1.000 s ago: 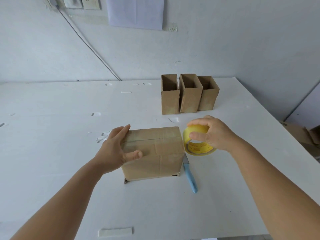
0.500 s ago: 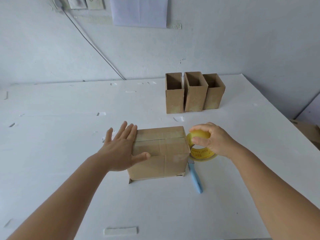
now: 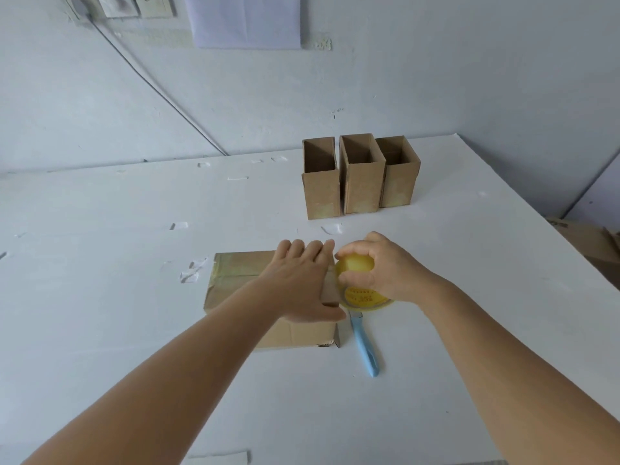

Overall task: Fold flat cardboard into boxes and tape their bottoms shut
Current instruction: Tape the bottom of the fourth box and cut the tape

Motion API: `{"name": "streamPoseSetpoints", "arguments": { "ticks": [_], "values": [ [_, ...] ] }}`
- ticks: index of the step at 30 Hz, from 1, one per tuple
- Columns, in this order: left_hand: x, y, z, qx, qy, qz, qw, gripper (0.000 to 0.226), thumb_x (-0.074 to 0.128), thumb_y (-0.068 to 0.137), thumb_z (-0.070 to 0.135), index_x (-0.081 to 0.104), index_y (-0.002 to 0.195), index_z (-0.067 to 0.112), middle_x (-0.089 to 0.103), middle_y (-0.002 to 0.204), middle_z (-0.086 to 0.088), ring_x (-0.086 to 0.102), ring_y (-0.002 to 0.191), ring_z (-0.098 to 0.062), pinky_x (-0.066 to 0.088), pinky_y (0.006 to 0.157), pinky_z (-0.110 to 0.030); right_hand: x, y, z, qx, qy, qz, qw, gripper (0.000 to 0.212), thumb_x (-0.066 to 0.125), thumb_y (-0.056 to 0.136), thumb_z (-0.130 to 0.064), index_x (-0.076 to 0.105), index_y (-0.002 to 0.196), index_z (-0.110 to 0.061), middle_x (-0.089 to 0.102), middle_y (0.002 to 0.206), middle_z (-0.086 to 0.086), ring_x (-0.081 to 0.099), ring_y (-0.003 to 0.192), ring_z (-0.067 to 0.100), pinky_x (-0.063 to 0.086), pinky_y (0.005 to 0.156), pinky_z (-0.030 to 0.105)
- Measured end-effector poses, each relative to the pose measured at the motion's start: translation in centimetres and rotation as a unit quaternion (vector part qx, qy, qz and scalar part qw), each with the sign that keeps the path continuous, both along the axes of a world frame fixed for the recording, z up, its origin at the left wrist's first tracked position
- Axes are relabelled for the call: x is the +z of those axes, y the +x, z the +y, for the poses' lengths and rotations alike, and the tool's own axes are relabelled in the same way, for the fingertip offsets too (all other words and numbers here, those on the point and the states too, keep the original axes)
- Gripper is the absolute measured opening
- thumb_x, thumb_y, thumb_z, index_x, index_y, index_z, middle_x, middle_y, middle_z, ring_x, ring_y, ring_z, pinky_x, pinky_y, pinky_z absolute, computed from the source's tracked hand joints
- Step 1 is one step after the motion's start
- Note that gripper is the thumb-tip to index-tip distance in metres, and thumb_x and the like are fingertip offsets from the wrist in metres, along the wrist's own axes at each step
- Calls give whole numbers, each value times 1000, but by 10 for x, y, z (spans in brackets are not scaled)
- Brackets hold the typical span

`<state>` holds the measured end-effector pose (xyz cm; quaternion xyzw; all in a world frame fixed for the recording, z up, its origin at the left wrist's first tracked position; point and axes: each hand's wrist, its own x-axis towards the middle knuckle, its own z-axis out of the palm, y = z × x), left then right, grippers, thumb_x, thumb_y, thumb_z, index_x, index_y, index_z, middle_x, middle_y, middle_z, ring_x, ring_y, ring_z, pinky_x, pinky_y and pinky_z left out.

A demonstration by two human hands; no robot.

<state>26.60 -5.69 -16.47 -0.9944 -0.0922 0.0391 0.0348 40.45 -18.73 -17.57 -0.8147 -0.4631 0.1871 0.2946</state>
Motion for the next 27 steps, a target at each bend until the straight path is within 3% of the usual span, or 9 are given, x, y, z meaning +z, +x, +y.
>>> {"name": "streamPoseSetpoints", "arguments": {
  "ticks": [3,5,9,10,14,19,23,25,27],
  "values": [
    [-4,-6,7,-13,-27,-23,999,105,39,69,79,-4,151,28,20,151,1,22,134,-24,15,109,-40,-2,5,-5,28,-2,66,997,40,67,71,-61,56,109,-54,48,105,-20,52,97,4,41,74,20],
    [-5,-8,9,-15,-35,-27,999,102,36,67,81,-2,150,35,16,154,3,23,134,-23,17,107,-40,-7,5,-12,34,34,166,985,41,61,72,-63,56,111,-51,58,111,-22,58,101,0,46,82,20],
    [-6,-7,6,4,-40,-44,998,103,32,61,87,11,149,37,27,145,10,29,128,-19,19,104,-38,-28,14,-25,-9,121,282,952,39,59,79,-61,56,114,-42,62,97,-1,61,91,12,47,92,36],
    [-6,-7,6,10,-43,-47,998,105,28,59,89,12,148,38,27,144,11,29,128,-18,19,105,-38,-31,13,-26,-12,132,285,949,35,59,81,-57,59,112,-41,63,96,-2,60,90,13,48,92,38],
    [-7,-8,3,19,-47,-49,998,103,21,59,91,13,147,39,28,143,12,28,128,-17,18,107,-37,-29,10,-20,-15,146,241,959,29,62,75,-54,67,101,-44,68,94,-21,63,87,-3,47,77,18],
    [-9,-7,4,24,-49,-33,998,97,26,64,85,10,147,40,26,143,13,25,129,-16,16,107,-37,-29,25,-19,-19,-1,123,992,27,68,69,-58,65,94,-49,64,107,-21,59,102,7,48,86,28],
    [-3,-7,4,29,-61,-3,998,100,20,61,90,10,148,41,23,146,13,21,132,-16,13,108,-36,-31,28,-19,-16,-38,85,996,33,65,68,-65,64,97,-49,62,113,-17,56,105,10,46,92,32],
    [4,-3,4,51,-109,7,993,93,11,65,90,20,145,44,27,143,12,23,131,-15,13,105,-35,-29,29,-18,6,-44,67,997,30,61,75,-63,64,100,-47,62,109,-16,55,102,10,45,88,30],
    [11,6,4,99,-160,7,982,69,13,77,81,39,131,46,37,130,10,30,123,-17,17,97,-34,-27,28,-18,20,-36,46,998,23,50,87,-57,64,101,-45,63,100,-13,57,98,11,44,81,26]
  ]
}}
